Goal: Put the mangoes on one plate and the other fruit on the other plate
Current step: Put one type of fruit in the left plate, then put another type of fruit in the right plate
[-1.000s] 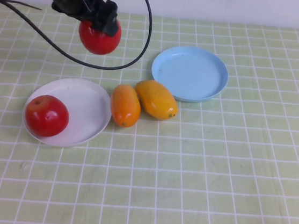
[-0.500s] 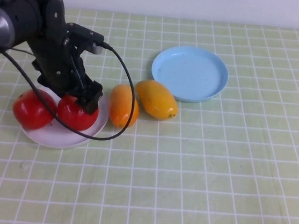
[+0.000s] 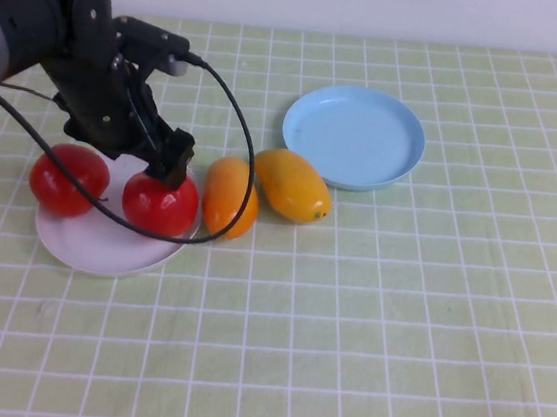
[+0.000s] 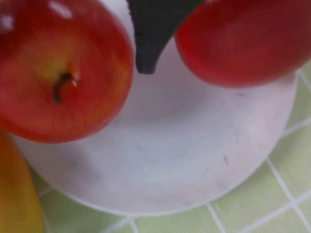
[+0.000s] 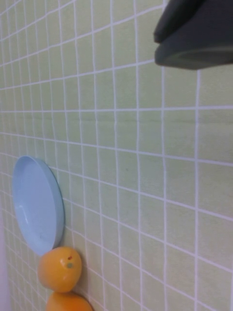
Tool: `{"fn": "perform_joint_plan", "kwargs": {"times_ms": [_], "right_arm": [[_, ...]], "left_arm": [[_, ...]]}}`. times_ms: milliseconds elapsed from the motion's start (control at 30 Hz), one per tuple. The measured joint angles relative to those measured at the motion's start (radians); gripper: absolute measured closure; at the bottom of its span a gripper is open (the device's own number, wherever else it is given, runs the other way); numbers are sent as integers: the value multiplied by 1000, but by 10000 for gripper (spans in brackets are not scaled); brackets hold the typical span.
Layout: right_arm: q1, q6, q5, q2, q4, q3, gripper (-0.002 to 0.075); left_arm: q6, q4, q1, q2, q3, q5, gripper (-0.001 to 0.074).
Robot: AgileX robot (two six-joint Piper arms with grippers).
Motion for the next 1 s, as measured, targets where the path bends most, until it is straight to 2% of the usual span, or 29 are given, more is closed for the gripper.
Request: {"fn": "perform_joint_plan", "kwargs": {"times_ms": [133,367,400,467,567,633,733,1000], "right_arm": [[0,0,0,0,0,0,742],[0,0,0,0,0,0,743],[0,0,0,0,0,0,742],[0,0,0,0,0,0,743],[0,0,0,0,0,0,742],[0,0,0,0,0,0,742],[0,0,0,0,0,0,742],[0,0,0,0,0,0,743]], "left_arm": [[-30,-2,-6,-79,0,6,66],[-71,-8,-10,-202,2,123,76],[-81,-8,-10,-228,10,130,105],[-92,-8,-10,-285,46,131,225],[-99,-8,-10,-415,130,77,543],[-99,-9,-10,-513,203,25,651],[-99,-9,-10,-644,303,-22,706],[-126,-9,-10,-1004,616,-152,729]]}}
